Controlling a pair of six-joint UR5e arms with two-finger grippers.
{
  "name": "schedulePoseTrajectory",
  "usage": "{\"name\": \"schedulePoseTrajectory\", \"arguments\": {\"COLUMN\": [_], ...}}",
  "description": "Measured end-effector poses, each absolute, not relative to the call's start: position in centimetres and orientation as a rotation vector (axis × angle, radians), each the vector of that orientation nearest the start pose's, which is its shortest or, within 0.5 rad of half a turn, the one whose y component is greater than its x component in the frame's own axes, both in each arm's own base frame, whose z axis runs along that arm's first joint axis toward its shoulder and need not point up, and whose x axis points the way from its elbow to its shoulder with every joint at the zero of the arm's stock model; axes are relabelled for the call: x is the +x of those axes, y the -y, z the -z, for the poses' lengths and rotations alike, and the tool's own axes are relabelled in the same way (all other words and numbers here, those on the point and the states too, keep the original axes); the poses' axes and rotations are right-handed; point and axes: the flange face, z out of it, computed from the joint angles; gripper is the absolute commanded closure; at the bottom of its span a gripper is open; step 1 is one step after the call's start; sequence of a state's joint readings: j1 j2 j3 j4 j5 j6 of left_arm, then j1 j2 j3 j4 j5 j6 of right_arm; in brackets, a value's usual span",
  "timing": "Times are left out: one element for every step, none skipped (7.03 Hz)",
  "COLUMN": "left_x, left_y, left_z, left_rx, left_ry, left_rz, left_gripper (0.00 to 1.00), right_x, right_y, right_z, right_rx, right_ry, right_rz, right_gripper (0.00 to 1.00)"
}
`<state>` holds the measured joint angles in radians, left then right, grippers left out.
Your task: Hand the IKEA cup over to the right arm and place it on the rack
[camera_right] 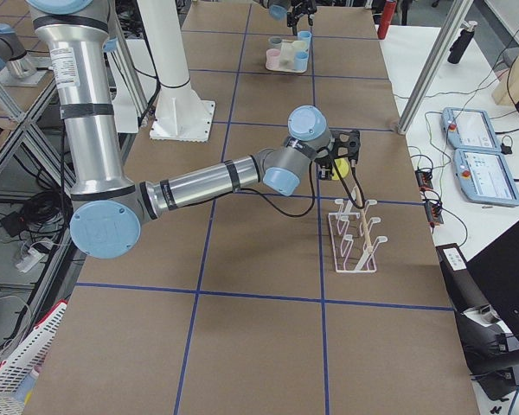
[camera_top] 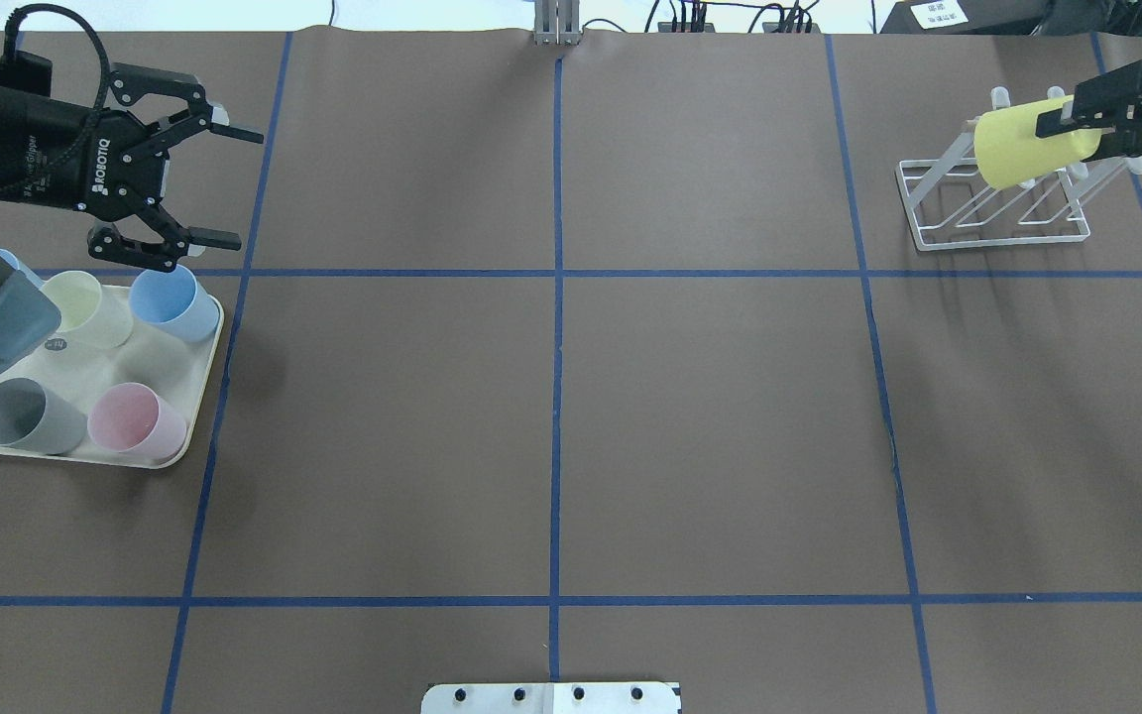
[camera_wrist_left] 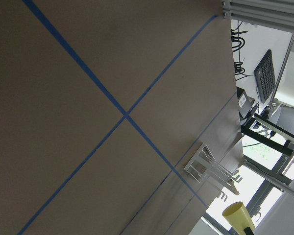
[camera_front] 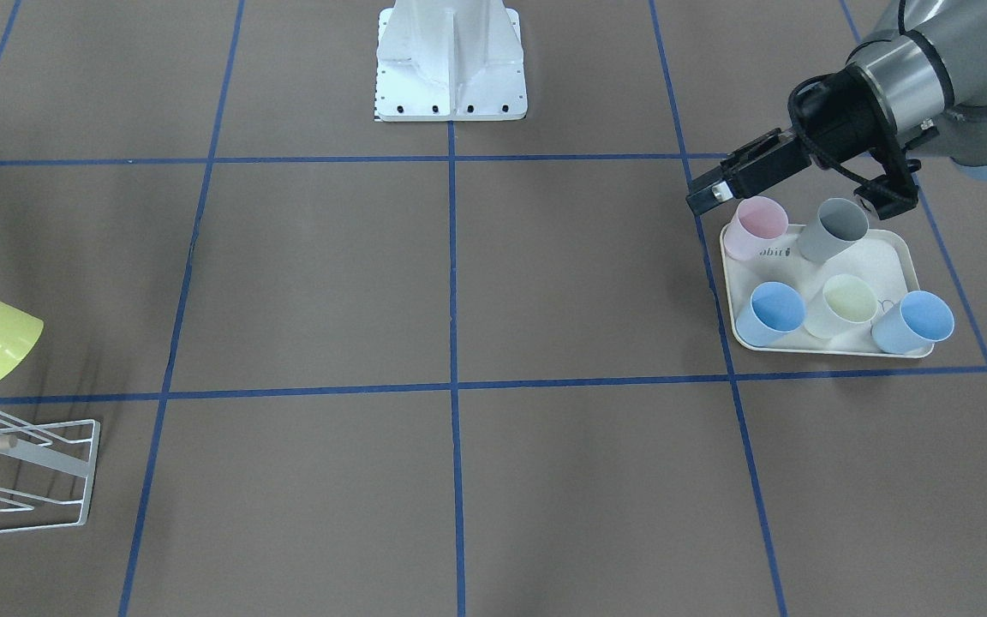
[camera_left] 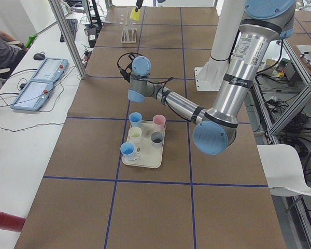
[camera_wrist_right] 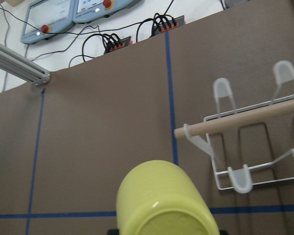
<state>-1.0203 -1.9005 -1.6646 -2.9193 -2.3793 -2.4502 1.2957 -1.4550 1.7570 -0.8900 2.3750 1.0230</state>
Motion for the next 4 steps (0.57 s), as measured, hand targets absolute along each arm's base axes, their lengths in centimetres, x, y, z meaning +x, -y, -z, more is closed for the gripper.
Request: {"name": "schedulePoseTrajectory", "arguments": {"left_x": [23.08,23.08,23.08,23.09], "left_y": [49.74,49.86,49.90,49.93], "left_z": [-29.50,-29.68,-29.87,-30.13], "left_rx": [-0.460,-0.460,-0.462,-0.464], "left_ry": [-1.693,-1.690,-1.688,-1.684], "left_rz": [0.698,0.702,0.705,0.710], "left_gripper": [0.00,0.00,0.00,0.00], "right_x": [-7.76,-7.05,-6.99,-7.73], "right_y": [53.30,53.28,53.43,53.81], "right_z": [-43.32,-43.62,-43.72,-43.58], "right_rx": [0.281,0.257,0.235,0.219], "right_ry": [1.064,1.000,0.951,0.907], "right_rz": [-0.226,-0.183,-0.137,-0.091], "right_gripper": [1.00,1.00,1.00,1.00]}}
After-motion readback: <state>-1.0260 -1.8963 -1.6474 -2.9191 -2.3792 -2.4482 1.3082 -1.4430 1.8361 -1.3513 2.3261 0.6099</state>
